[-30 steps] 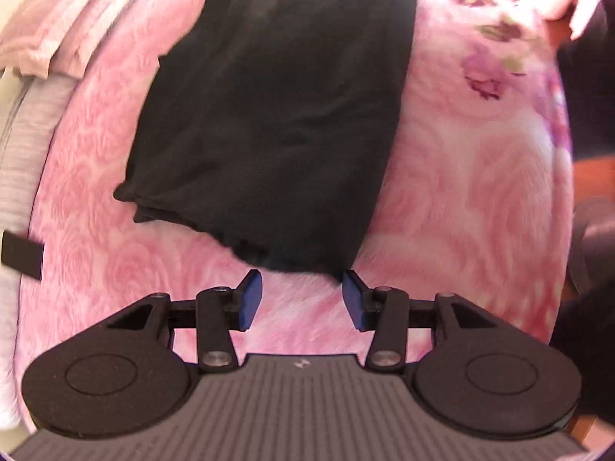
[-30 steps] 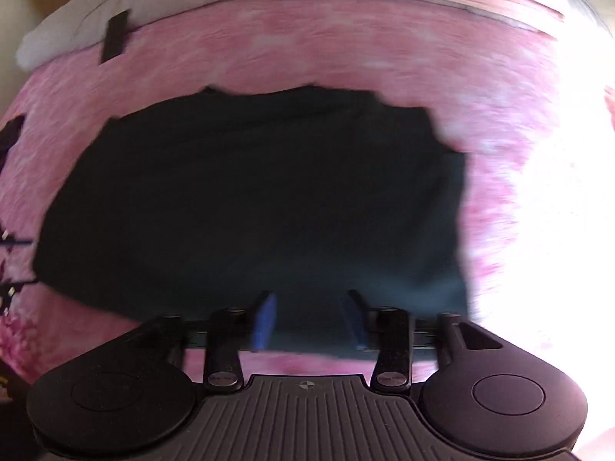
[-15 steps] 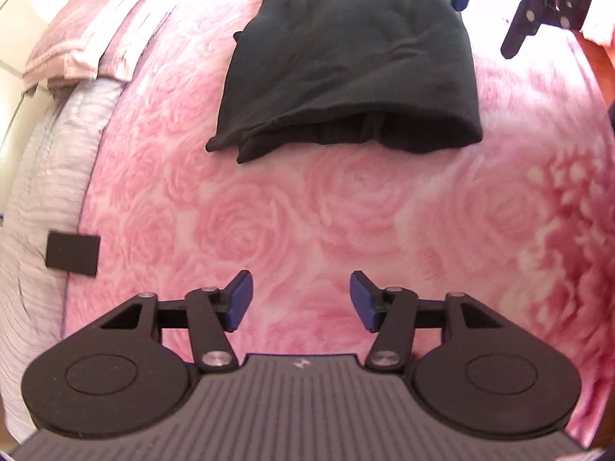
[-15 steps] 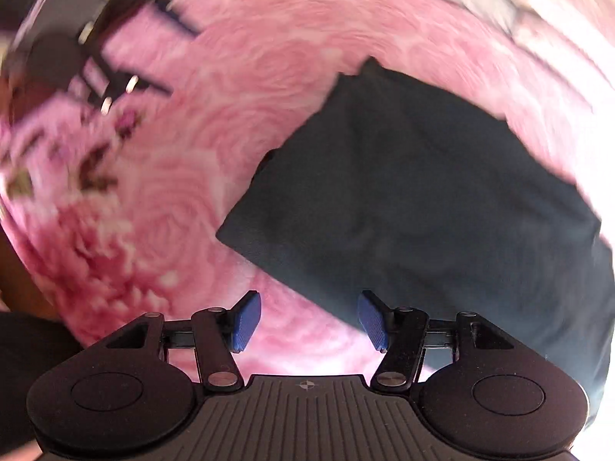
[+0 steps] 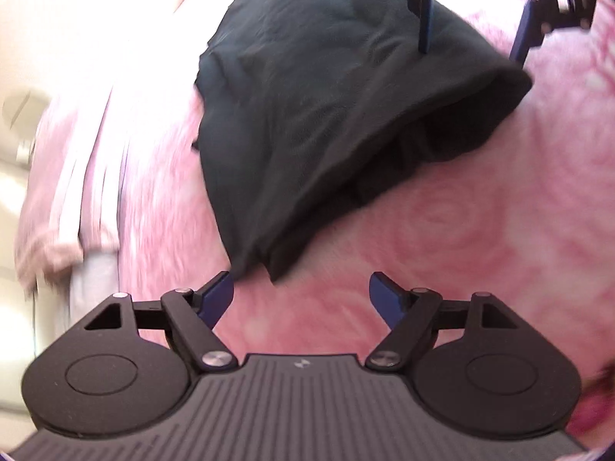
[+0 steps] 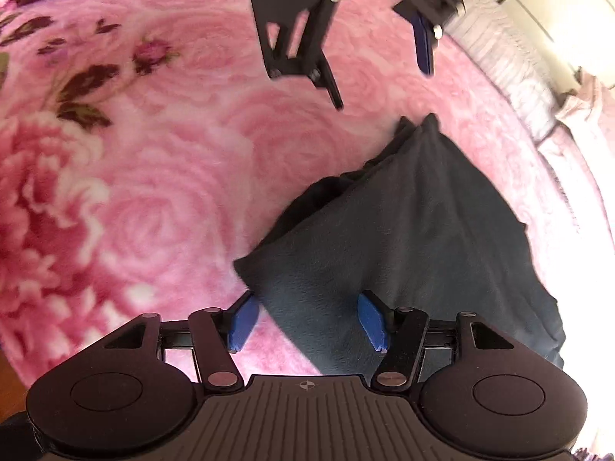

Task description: Fold clothes

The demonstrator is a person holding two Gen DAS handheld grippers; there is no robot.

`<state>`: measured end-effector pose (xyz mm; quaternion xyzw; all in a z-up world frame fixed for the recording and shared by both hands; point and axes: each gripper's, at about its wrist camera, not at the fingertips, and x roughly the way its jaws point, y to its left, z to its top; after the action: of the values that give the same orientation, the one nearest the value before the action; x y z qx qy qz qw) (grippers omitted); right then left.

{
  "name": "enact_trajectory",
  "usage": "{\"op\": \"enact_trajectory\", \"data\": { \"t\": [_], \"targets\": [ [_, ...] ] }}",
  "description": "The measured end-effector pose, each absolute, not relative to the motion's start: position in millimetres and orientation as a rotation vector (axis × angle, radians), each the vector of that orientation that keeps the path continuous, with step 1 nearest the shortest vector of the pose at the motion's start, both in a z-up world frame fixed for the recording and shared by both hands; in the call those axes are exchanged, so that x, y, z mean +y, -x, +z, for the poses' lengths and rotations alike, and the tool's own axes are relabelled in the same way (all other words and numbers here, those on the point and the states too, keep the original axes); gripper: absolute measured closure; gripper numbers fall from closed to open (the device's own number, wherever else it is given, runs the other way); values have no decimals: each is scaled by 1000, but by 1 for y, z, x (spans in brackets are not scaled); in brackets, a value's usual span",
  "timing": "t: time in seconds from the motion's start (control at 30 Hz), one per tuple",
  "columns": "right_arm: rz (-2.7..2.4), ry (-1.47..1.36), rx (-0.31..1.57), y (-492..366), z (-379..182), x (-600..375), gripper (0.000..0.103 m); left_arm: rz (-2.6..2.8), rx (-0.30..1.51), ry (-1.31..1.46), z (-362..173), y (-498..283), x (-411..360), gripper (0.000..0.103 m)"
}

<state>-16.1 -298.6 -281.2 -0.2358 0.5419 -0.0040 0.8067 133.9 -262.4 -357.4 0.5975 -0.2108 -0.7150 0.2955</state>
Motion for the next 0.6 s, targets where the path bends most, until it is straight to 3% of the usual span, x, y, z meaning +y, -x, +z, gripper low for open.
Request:
{"op": "enact_trajectory", "data": {
  "t": [0.27,0.33,0.4,0.5,0.6],
  "targets": [
    [-111,470,1192,21,-274,-315,44,-2022,-865,-1634,-383,-130,-302,29],
    [-100,489,1201,25,-273,-313,44,-2048,-875,-1646,-386,-130,-306,41],
    [-92,533,1210,32,-274,-310,44,-2074,-880,-1658,-388,-131,-310,74],
    [-97,553,1210,38,-279,-310,44,-2113,-888,-1676,-392,-132,-315,82],
    [-101,564,1179,28,-283,-307,44,-2123,-869,-1666,-394,-132,-317,82]
  ]
}}
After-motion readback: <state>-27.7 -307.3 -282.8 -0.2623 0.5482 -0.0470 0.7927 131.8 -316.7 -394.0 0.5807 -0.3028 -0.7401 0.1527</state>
